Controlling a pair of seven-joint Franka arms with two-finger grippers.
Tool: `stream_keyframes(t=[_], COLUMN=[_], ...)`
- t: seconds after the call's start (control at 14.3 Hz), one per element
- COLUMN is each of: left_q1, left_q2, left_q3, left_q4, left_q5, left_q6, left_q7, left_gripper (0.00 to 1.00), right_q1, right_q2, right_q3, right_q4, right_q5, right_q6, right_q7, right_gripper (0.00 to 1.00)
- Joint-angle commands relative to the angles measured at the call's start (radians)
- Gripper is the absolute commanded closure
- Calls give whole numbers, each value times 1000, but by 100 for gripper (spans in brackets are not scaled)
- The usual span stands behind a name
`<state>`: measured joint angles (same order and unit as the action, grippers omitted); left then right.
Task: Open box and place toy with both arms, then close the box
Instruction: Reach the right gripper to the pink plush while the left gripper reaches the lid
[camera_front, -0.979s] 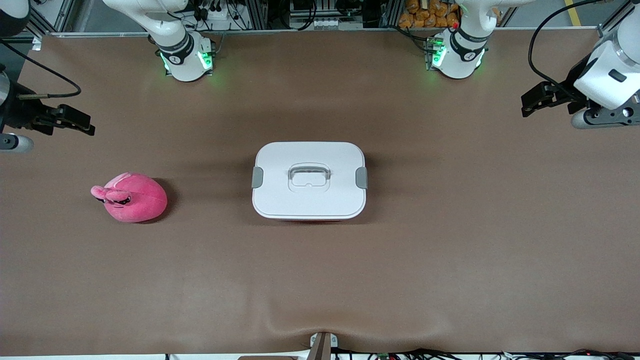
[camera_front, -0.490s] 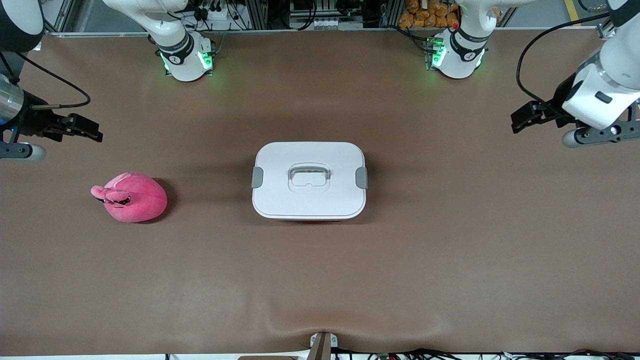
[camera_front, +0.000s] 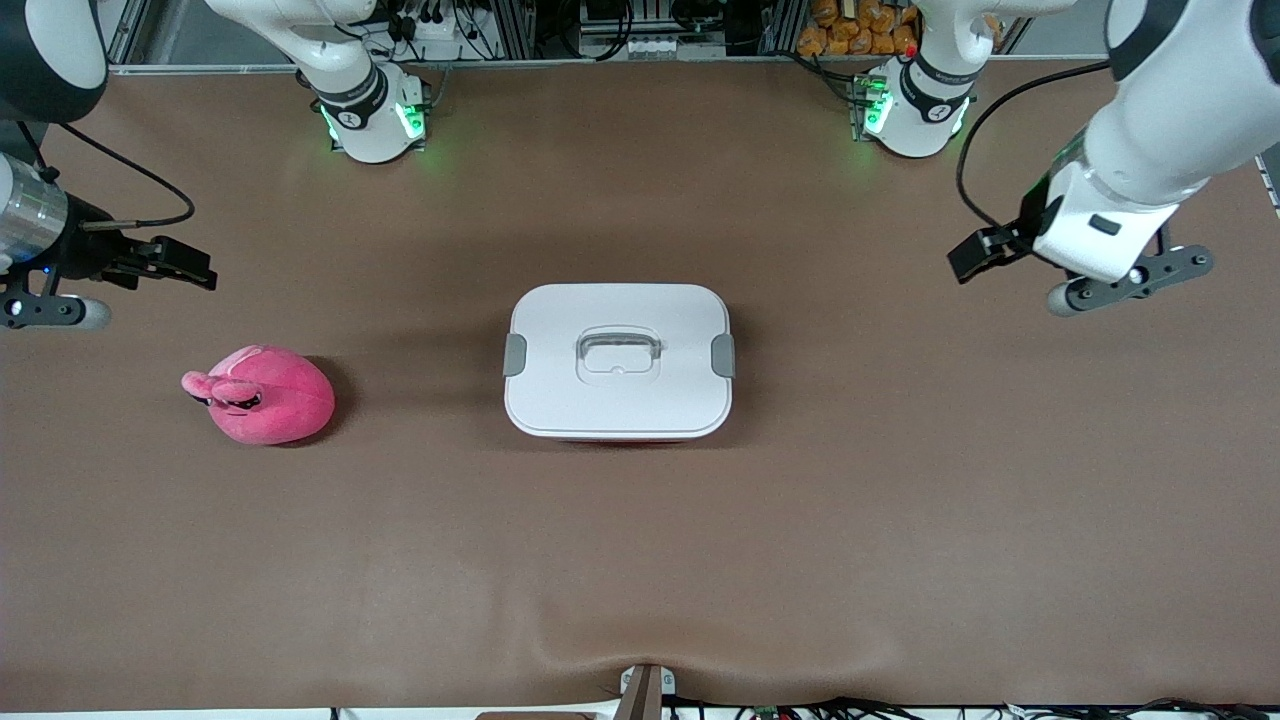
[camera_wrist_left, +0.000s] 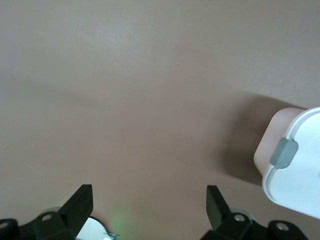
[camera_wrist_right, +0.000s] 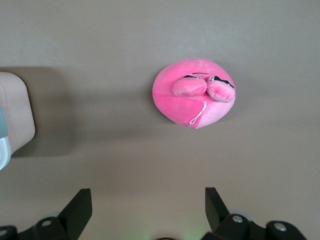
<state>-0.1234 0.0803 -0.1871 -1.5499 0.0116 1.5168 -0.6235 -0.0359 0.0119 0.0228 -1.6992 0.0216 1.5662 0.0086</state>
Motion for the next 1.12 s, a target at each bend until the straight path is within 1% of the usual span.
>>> stream_keyframes(t=[0.0, 0.28, 0.49, 0.63, 0.77, 0.91, 1.05], left_q1=[-48, -126, -185, -217, -240, -287, -317], left_q2=[36, 65, 101, 128, 145, 162, 190], left_q3=[-2, -2, -2, -2, -2, -2, -2], left_q4=[16, 16, 17, 17, 17, 16, 17], left_q5=[-7, -5, -2, 2, -4, -1, 5], left_q6=[28, 84, 112, 121, 153, 206, 224], left_q7=[-129, -319, -465, -577, -672, -786, -893], left_gripper=[0, 0, 0, 0, 0, 0, 0], right_q1=[13, 5, 1, -12, -47, -84, -93], right_q2=[-10, -13, -4, 22, 45, 107, 158], right_q3=[6, 5, 3, 3, 3, 3, 3], right_q4=[-33, -98, -105, -135, -203, -208, -212], right_q5=[-2, -2, -2, -2, -3, -2, -2], right_q6=[32, 124, 149, 210, 319, 345, 370], right_q7=[-40, -270, -434, -566, -739, -945, -1066], right_gripper=[0, 0, 0, 0, 0, 0, 0])
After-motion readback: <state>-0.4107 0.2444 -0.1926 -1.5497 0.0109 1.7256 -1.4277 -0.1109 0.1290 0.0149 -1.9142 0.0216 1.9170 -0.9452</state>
